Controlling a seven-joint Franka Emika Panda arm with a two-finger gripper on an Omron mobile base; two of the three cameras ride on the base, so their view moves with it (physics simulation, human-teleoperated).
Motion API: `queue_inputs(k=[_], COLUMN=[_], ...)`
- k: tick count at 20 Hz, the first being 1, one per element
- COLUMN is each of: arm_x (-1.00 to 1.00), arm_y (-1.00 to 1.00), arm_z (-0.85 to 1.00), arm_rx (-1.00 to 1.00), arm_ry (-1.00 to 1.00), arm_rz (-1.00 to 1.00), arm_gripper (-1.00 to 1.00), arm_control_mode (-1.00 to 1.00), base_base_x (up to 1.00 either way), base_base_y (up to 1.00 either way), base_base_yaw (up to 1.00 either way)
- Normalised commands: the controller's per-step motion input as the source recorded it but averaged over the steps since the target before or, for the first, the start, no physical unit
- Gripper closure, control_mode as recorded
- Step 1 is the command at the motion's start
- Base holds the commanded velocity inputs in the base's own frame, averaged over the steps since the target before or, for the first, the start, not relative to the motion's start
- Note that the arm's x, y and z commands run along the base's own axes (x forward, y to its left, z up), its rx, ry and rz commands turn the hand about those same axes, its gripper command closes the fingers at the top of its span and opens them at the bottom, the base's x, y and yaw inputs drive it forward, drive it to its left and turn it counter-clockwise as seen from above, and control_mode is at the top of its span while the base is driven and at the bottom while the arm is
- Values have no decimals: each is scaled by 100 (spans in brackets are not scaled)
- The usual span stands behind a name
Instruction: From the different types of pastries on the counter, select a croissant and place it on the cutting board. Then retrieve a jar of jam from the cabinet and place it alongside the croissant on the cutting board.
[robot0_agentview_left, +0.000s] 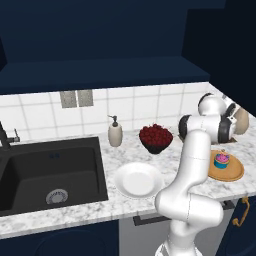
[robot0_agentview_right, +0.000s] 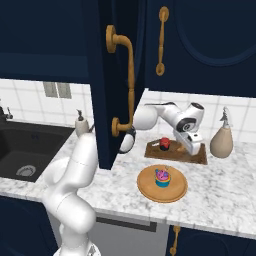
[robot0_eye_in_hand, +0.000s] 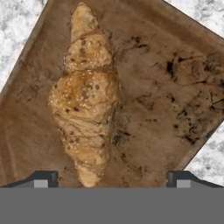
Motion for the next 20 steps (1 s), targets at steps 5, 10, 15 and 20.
queue_inputs(k=[5,10,15,20], arm_x=[-55,-23,0,0], arm_y=[8,13,15,16], arm_z=[-2,-17,-24,25], arm_rx=[0,-1,-4,0], arm_ry=[-21,-20,-21,1], arm_rz=[-7,-8,-5,0], arm_gripper=[-100,-100,-100,-100], arm_control_mode=[-100,-100,-100,-100], base_base_x=[0,0,0,0], base_base_y=[0,0,0,0], base_base_yaw=[0,0,0,0])
